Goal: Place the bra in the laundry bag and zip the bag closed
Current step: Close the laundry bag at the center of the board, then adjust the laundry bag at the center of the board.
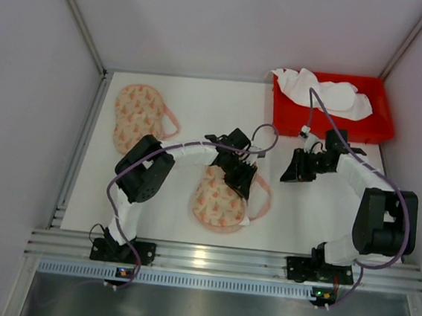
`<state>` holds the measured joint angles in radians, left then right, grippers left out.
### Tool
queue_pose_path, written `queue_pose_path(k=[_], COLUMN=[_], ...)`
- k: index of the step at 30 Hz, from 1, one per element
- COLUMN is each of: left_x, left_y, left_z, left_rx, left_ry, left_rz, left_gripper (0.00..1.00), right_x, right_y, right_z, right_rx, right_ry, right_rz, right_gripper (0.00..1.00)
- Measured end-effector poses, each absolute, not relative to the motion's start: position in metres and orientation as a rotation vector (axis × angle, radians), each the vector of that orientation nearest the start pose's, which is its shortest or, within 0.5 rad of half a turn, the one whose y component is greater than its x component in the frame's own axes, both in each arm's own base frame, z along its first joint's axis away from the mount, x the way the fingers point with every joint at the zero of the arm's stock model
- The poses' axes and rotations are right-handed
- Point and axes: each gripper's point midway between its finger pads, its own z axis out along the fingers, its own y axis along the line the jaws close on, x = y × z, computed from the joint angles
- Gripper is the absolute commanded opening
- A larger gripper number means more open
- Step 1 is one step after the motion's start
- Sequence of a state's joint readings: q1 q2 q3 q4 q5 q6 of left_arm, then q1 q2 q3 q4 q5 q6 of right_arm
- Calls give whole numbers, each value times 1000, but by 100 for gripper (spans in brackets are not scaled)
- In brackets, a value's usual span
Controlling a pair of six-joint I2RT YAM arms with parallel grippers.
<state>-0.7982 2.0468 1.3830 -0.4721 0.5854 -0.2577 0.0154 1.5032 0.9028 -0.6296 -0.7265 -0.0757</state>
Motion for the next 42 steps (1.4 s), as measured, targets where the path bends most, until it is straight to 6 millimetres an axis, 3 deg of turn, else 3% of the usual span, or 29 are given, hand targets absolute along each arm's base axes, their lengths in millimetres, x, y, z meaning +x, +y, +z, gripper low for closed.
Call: queue_pose_path(k=[2,4,8,10,12,14,18,22,24,28,31,33,38,39,42], left_x=[221,224,228,233,246,268,322,345,348,338,330,327,318,315,311], left_y=[-378,-380,-378,-368,-343,-311,-224,-153,-133,-120,-121,-122,-121,-121,-121], left_z=[49,75,151,183,202,202,168,149,147,148,153,155,145,142,138], left_rx=[961,967,959,922,839,722,392,153,102,101,142,169,191,189,179], left_ry=[2669,2594,2381,2291,2246,2253,2368,2423,2419,2409,2391,2378,2397,2406,2424], left_rz=[-1081,-1101,-1154,-1173,-1172,-1132,-1011,-929,-904,-894,-900,-895,-900,-905,-920], left_gripper=[46,48,47,46,45,44,44,43,43,44,44,44,44,44,44], right_x=[265,263,259,256,253,248,235,238,243,254,279,309,392,402,412], right_y=[122,127,136,145,160,177,206,220,222,224,227,229,243,248,271], right_z=[86,94,101,104,106,105,86,59,46,25,21,24,46,52,63], right_rx=[-287,-276,-251,-268,-337,-426,-575,-626,-640,-680,-735,-798,-1010,-1073,-1252], right_ry=[2585,2562,2556,2566,2573,2587,2663,2760,2796,2858,2853,2798,2541,2475,2306], right_rz=[1012,1061,1132,1153,1165,1160,1158,1159,1140,1073,1000,902,631,576,448], right_gripper=[37,45,52,52,52,51,45,33,27,16,15,15,26,32,37])
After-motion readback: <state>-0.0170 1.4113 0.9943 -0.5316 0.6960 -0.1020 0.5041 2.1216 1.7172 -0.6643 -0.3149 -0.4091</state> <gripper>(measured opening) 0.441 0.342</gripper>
